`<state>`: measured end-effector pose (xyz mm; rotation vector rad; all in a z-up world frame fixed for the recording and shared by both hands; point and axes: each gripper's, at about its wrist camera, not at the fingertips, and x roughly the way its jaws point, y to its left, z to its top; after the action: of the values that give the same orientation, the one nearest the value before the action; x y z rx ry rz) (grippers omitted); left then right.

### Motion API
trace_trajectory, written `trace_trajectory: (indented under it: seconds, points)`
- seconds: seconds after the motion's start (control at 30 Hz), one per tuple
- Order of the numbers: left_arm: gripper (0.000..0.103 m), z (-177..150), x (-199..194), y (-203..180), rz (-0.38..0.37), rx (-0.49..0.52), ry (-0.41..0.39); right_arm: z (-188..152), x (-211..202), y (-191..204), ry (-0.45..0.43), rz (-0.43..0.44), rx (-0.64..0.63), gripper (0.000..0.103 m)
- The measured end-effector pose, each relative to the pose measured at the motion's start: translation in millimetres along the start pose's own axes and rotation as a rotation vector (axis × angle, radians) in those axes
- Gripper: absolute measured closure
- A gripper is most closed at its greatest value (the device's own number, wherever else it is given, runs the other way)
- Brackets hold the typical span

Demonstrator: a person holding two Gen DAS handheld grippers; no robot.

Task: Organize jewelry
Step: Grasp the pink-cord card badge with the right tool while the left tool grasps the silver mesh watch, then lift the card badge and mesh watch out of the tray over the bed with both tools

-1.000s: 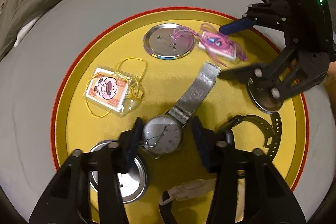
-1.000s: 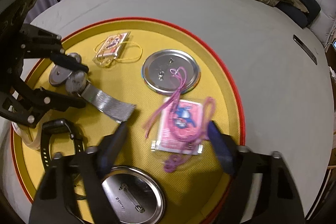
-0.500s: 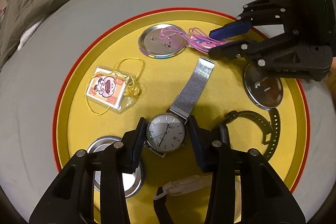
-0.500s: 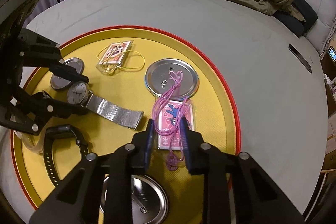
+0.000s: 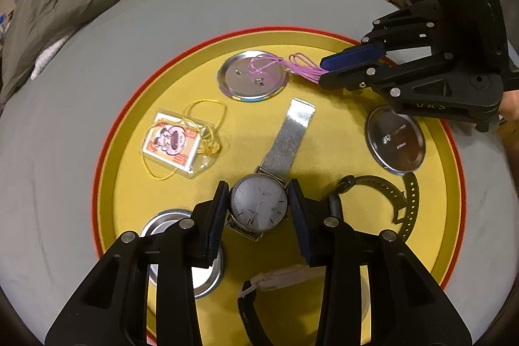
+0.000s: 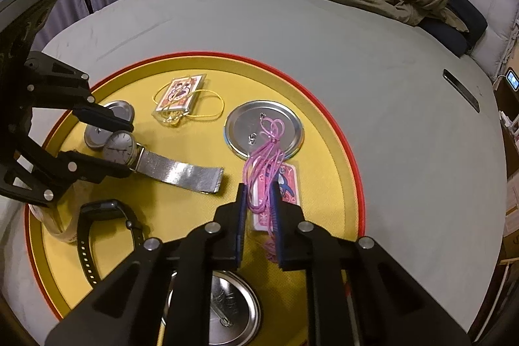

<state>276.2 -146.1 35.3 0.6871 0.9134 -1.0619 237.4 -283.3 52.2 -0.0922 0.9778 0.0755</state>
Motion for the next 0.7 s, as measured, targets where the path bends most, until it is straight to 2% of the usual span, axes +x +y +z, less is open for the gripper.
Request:
trace_trajectory:
  seconds: [0.27,0.7]
  points:
    - [0.067,-1,-1,-10,0.025,0.027,0.017,0,-4,-1,-0.003,-0.003,0.009,0.091]
    - [0.067,4,-18,-4,0.037,0.006,-0.039,5,-10,-10,-0.019,-0.008,0.026,0.094]
